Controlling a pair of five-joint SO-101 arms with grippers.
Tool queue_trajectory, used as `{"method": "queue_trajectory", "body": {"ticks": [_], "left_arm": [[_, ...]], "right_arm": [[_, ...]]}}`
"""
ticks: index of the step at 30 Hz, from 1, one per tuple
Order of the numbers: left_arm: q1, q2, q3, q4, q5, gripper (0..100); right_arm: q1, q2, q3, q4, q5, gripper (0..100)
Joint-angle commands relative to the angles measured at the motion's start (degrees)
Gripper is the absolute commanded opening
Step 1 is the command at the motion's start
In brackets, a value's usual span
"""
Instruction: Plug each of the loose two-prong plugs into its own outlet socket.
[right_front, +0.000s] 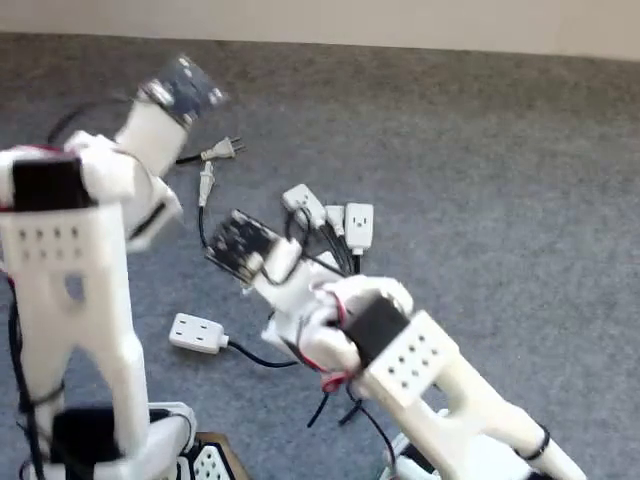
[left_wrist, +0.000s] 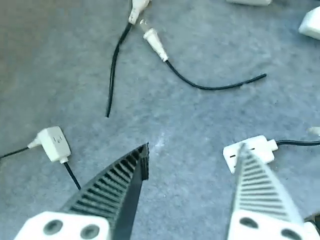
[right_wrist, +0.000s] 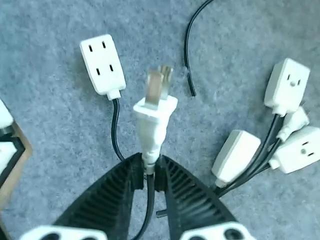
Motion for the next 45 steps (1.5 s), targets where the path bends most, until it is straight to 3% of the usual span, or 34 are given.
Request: {"method": "queue_trajectory", "body": {"ticks": [1, 7, 11, 20, 30, 36, 45], "left_arm": [[1.10, -15.87, 17.71, -9.85, 2.37, 30], [1.19, -34.59, 47.08, -32.44, 13.10, 30], [4.79, -42.95, 60.88, -41.14, 17.23, 30], [14.46, -46.64, 67.56, -44.04, 24.97, 30], [18.15, -46.55, 75.03, -48.70, 25.67, 30], [17.54, -46.55, 83.21, -54.42, 23.30, 30], [17.63, -46.55, 83.74, -54.59, 23.21, 30]], "right_arm": [[1.98, -8.84, 13.41, -12.79, -4.22, 0.5], [4.79, -13.76, 28.26, -29.58, -8.79, 0.5], [4.79, -14.64, 34.86, -35.65, -8.97, 0.5], [1.98, -14.64, 35.12, -34.59, -8.97, 0.5], [1.10, -15.08, 34.95, -33.19, -8.97, 0.5], [2.95, -15.16, 22.73, -20.79, -8.62, 0.5], [2.77, -14.64, 4.79, -7.60, -6.33, 0.5]]}}
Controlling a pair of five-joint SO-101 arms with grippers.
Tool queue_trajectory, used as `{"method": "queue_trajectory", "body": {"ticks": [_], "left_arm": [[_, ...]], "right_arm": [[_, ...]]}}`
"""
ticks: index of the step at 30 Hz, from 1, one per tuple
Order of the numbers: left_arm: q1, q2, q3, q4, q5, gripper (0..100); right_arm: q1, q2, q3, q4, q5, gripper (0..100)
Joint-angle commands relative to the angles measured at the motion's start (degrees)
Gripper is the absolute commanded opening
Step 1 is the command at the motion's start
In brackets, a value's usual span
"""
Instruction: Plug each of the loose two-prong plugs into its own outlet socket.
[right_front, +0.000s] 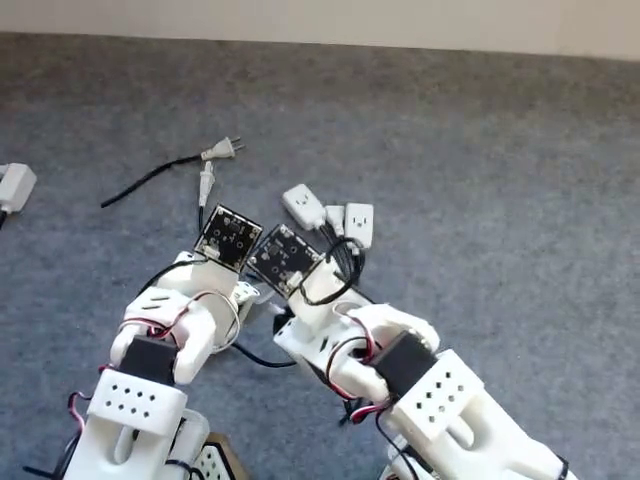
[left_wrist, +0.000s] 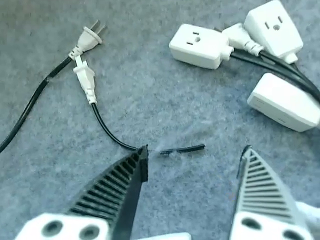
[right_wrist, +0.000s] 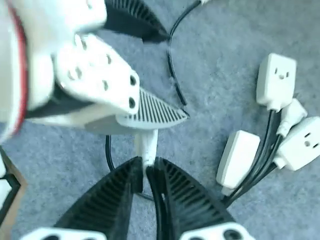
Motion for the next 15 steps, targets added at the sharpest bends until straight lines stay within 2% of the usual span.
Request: {"method": "queue_trajectory", "body": {"ticks": [1, 10, 12, 15], "left_arm": [[0.40, 0.04, 0.13, -0.09, -0.62, 30], [0.40, 0.04, -0.13, 0.09, -0.62, 30], [-2.33, -0.31, -1.36, 0.09, -0.62, 30], [-11.12, 0.22, -6.37, 0.18, -3.25, 30]], "right_arm": [[0.84, -1.27, -10.86, 3.82, 0.62, 0.5], [1.01, -1.10, -11.30, 4.44, 0.44, 0.5], [1.01, -1.01, -10.07, 4.70, 0.70, 0.5], [1.01, 1.80, -8.75, 4.70, 0.70, 0.5]]}}
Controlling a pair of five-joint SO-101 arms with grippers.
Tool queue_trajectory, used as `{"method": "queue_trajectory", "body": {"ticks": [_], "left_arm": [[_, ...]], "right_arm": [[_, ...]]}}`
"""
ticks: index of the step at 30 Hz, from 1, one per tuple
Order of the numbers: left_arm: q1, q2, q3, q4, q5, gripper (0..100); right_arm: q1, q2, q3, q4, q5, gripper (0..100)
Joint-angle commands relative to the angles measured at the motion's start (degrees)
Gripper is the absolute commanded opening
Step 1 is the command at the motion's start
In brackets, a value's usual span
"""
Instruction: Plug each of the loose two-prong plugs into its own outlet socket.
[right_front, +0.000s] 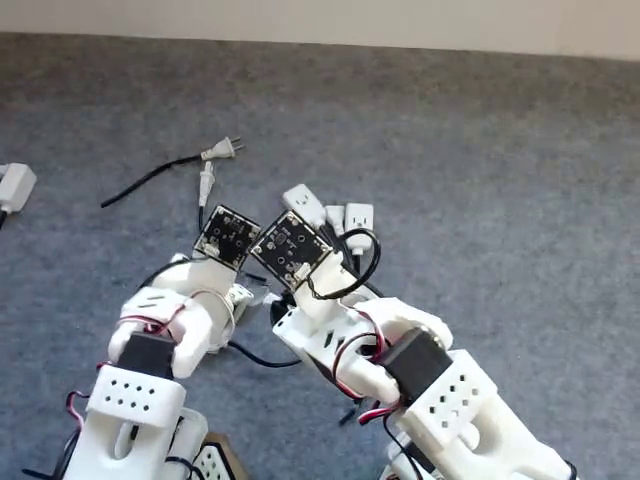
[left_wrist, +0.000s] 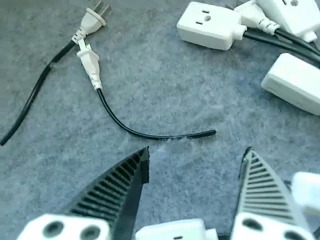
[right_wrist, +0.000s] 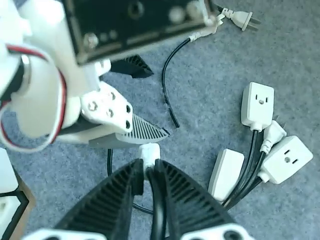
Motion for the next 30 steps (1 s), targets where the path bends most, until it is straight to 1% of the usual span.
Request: {"method": "queue_trajectory", "body": {"ticks": [1, 4, 7, 10, 15, 16, 18, 21, 23, 26, 29, 30], "left_arm": [[-12.26, -0.31, -8.04, 0.44, -4.04, 30], [-20.79, 2.07, -15.16, 3.78, -8.18, 30], [-29.49, 9.89, -22.99, 4.40, -11.60, 30], [-37.32, 22.20, -32.84, 4.48, -13.80, 30], [-48.57, 46.46, -52.70, 5.10, -13.80, 30], [-50.59, 51.30, -57.19, 6.15, -13.80, 30], [-54.29, 60.35, -66.59, 9.49, -13.80, 30], [-57.98, 72.57, -79.60, 13.80, -13.80, 30], [-59.47, 79.87, -87.08, 15.12, -13.89, 30], [-61.05, 89.01, -96.04, 16.18, -13.89, 30], [-62.55, 95.69, -102.73, 17.67, -13.89, 30], [-63.08, 97.19, -104.66, 18.29, -13.89, 30]], "right_arm": [[0.84, 3.74, -1.27, 0.13, 0.44, 0.5], [0.84, 10.33, -2.86, -0.22, 0.18, 0.5], [0.84, 15.96, -7.08, -0.22, -3.78, 0.5], [0.84, 20.44, -11.30, 0.04, -7.56, 0.5], [0.84, 25.45, -17.80, 1.10, -14.42, 0.5], [0.57, 26.24, -19.21, 1.98, -16.26, 0.5], [0.48, 27.47, -21.76, 3.30, -22.86, 0.5], [0.57, 29.32, -25.80, 3.82, -35.87, 0.5], [0.57, 30.29, -28.00, 3.91, -41.41, 0.5], [0.48, 32.66, -30.02, 4.35, -43.43, 0.5], [-2.42, 37.67, -30.37, 5.49, -43.69, 0.5], [-3.56, 39.43, -30.99, 5.93, -44.92, 0.5]]}}
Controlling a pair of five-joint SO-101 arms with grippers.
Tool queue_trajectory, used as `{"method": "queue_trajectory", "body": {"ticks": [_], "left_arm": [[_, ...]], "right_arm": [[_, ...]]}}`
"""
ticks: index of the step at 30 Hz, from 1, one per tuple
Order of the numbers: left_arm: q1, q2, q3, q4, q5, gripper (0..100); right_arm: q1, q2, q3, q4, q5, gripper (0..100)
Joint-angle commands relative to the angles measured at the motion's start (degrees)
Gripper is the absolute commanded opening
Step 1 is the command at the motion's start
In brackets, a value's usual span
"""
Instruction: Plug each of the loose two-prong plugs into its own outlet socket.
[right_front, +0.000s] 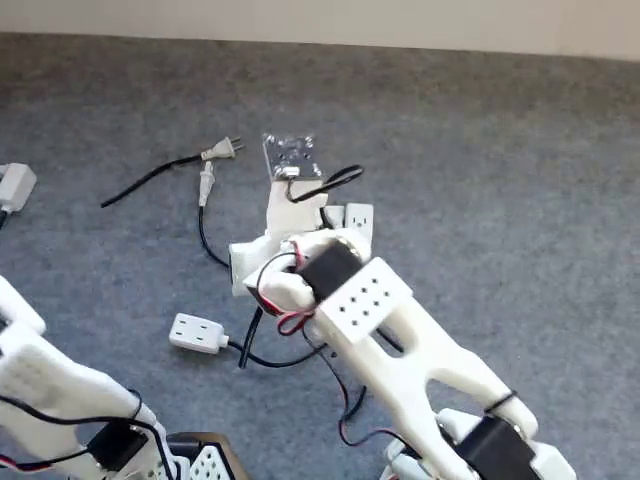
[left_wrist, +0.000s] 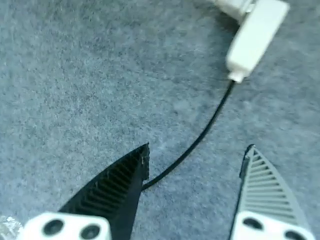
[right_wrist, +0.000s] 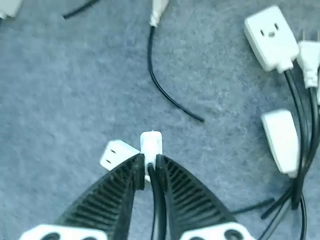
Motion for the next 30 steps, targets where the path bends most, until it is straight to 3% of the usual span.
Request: {"method": "queue_trajectory", "body": {"ticks": [1, 10, 30], "left_arm": [[-2.51, 6.99, -11.82, 2.46, -0.44, 30], [-8.40, 14.37, -22.02, 2.46, -0.53, 30], [-11.91, 29.14, -35.47, 2.81, -2.90, 30]], "right_arm": [[-4.35, 5.93, -4.79, 1.54, -4.48, 0.5], [-8.92, 11.03, -12.35, 8.31, -11.34, 0.5], [-13.23, 14.99, -10.24, 3.38, -14.86, 0.5]]}}
